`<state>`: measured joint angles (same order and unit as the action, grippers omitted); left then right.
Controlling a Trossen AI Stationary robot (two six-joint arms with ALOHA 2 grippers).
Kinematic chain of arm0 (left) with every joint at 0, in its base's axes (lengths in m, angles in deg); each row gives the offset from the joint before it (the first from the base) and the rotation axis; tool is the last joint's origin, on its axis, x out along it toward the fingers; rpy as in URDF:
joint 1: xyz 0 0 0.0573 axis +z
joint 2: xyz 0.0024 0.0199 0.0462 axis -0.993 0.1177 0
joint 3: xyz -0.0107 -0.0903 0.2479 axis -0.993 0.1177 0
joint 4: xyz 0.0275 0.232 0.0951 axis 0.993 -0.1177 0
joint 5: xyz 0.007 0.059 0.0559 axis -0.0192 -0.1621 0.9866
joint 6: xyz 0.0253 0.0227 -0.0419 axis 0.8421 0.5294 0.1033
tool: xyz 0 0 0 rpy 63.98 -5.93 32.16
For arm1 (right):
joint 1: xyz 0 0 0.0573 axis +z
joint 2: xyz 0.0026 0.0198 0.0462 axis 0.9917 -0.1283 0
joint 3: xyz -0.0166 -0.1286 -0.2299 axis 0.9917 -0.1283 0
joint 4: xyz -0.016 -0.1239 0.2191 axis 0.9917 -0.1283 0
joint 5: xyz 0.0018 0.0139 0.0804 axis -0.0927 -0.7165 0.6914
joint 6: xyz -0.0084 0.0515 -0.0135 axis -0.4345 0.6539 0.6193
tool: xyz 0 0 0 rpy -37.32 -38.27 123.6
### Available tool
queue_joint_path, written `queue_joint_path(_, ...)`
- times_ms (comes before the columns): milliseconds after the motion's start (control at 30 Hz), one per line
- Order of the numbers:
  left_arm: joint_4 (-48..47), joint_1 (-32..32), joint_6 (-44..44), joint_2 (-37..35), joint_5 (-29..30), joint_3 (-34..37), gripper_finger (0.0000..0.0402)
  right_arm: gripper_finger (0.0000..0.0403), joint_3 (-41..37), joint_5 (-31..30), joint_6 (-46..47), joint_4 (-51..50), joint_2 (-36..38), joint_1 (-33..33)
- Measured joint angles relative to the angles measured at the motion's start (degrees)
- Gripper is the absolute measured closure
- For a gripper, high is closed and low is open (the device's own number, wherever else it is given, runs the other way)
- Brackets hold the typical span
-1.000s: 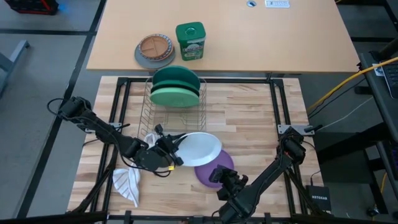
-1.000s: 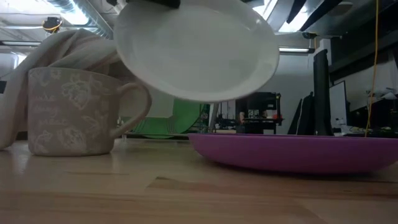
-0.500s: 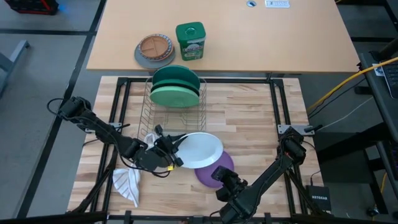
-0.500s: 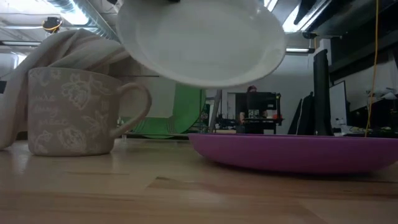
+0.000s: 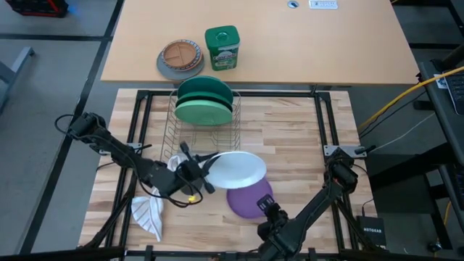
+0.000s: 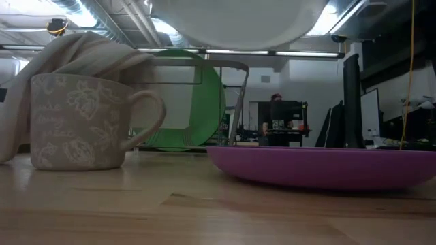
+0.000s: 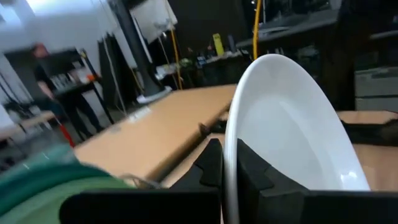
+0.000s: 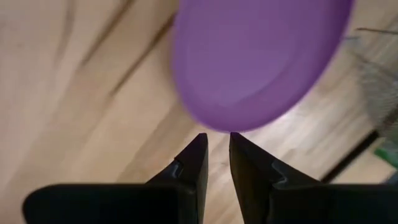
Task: Sort dishes
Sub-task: Put the white plate into the gray dish rack
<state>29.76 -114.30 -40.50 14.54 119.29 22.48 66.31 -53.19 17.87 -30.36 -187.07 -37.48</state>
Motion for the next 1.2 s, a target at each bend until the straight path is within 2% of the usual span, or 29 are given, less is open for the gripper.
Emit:
queue_joint_path(233,7.56,1.64,24.50,-0.02,1.31,-5.57,0.0401,0.0333,0.00,6.36,3.50,0.02,0.00,-0.17)
queue_joint_path(433,9.15,2.98,43.42,-0.95,4.51,-9.37,0.0401,0.0333,-0.02,1.29,3.55,0.04,0.00,-0.26)
queue_joint_path(633,7.21,4.71,50.04,-5.84,7.63,-9.39,0.0401,0.0333,-0.04,-1.63,2.24,0.02,0.42,-2.58)
queue_joint_path(800,-4.06,6.27,49.24,-10.76,7.82,-9.39,0.0401,0.0333,-0.04,-3.91,-0.54,0.03,1.87,-6.88)
queue_joint_path(967,-24.43,8.43,40.28,-16.36,6.91,-9.39,0.0401,0.0333,-0.04,-4.23,-4.47,0.05,4.02,-12.67)
queue_joint_path(1100,-45.24,10.89,28.23,-20.74,0.25,-9.36,0.0401,0.0333,-0.04,-3.91,-8.27,0.01,6.55,-17.41)
queue_joint_path(1200,-54.80,13.27,20.28,-22.87,-4.96,-9.35,0.0401,0.0333,-0.04,-3.76,-10.66,0.03,8.67,-20.96)
